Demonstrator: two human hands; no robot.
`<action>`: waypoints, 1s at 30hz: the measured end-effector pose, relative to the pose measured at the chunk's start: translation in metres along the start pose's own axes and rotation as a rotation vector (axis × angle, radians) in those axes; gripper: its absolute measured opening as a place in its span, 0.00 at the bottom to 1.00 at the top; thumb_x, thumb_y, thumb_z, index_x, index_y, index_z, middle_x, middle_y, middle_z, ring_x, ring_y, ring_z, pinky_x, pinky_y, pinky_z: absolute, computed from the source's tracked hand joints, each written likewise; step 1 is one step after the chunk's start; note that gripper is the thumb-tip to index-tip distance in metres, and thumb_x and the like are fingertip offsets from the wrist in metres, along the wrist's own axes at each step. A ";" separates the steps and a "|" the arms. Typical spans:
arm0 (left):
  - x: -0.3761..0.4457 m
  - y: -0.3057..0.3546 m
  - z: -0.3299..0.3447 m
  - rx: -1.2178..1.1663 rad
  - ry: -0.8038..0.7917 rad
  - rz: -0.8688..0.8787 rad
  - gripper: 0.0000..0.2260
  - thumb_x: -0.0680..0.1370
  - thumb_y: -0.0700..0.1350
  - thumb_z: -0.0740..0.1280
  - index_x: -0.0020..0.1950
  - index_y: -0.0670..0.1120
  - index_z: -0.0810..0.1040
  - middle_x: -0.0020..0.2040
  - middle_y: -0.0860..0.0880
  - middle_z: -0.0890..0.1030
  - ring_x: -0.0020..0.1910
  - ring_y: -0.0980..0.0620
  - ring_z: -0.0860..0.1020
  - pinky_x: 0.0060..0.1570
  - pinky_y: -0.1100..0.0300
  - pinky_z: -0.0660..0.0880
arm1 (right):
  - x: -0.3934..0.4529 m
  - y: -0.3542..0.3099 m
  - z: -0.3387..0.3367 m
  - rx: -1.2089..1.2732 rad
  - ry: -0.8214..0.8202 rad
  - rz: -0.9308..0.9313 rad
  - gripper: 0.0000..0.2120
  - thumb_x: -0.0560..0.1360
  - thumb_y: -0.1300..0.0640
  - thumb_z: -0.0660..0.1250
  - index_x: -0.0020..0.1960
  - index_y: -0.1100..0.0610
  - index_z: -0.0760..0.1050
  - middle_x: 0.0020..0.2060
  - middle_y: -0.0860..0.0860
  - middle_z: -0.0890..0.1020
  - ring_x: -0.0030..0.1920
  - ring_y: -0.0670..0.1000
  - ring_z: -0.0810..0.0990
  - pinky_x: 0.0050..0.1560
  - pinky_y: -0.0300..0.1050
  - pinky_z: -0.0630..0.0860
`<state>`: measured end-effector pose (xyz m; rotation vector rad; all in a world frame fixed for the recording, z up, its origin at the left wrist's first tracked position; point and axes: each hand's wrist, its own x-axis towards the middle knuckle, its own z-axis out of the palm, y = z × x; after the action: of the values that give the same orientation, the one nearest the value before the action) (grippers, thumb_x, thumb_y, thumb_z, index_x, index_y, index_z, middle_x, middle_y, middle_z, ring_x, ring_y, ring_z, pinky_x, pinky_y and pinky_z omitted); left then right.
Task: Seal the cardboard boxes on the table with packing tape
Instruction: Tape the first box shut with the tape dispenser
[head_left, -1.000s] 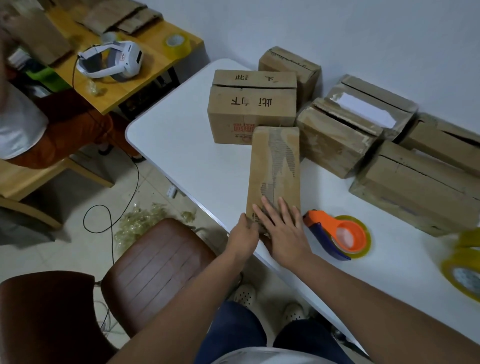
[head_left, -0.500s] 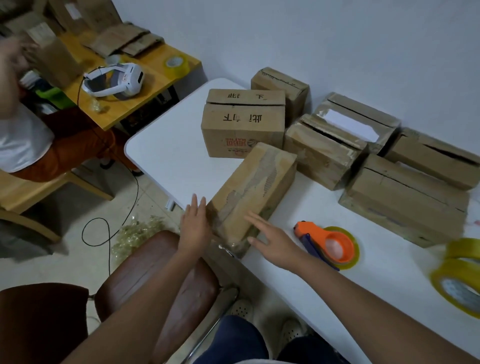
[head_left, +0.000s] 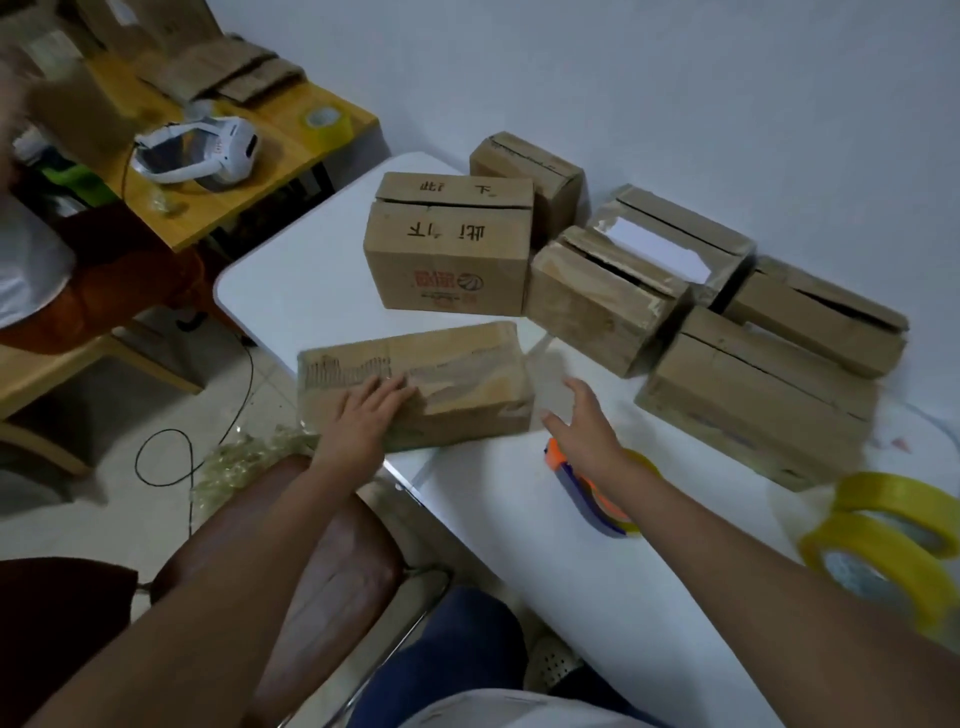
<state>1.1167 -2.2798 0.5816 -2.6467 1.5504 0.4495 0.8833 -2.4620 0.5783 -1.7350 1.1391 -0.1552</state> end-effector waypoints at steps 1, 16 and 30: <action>-0.003 -0.010 -0.003 -0.021 0.054 -0.054 0.38 0.73 0.30 0.60 0.79 0.55 0.57 0.81 0.54 0.50 0.80 0.49 0.48 0.76 0.46 0.50 | 0.002 -0.002 0.006 0.021 -0.046 0.029 0.30 0.81 0.51 0.62 0.78 0.53 0.53 0.77 0.52 0.59 0.75 0.54 0.61 0.69 0.46 0.62; 0.089 -0.014 -0.018 -0.110 -0.122 -0.220 0.48 0.72 0.73 0.60 0.80 0.53 0.39 0.80 0.45 0.33 0.76 0.30 0.34 0.68 0.26 0.38 | 0.067 -0.094 0.077 0.150 -0.445 0.144 0.24 0.81 0.40 0.55 0.74 0.47 0.66 0.71 0.46 0.69 0.70 0.48 0.67 0.71 0.50 0.65; 0.177 -0.119 -0.084 -0.100 -0.053 -0.220 0.35 0.78 0.32 0.61 0.81 0.51 0.52 0.81 0.55 0.40 0.80 0.47 0.45 0.71 0.33 0.60 | 0.134 -0.117 0.056 0.209 0.248 0.108 0.22 0.81 0.53 0.62 0.73 0.54 0.63 0.65 0.50 0.71 0.62 0.50 0.72 0.58 0.44 0.69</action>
<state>1.3192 -2.3851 0.6012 -2.8121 1.2342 0.5909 1.0597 -2.5196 0.5919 -1.4945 1.3426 -0.4180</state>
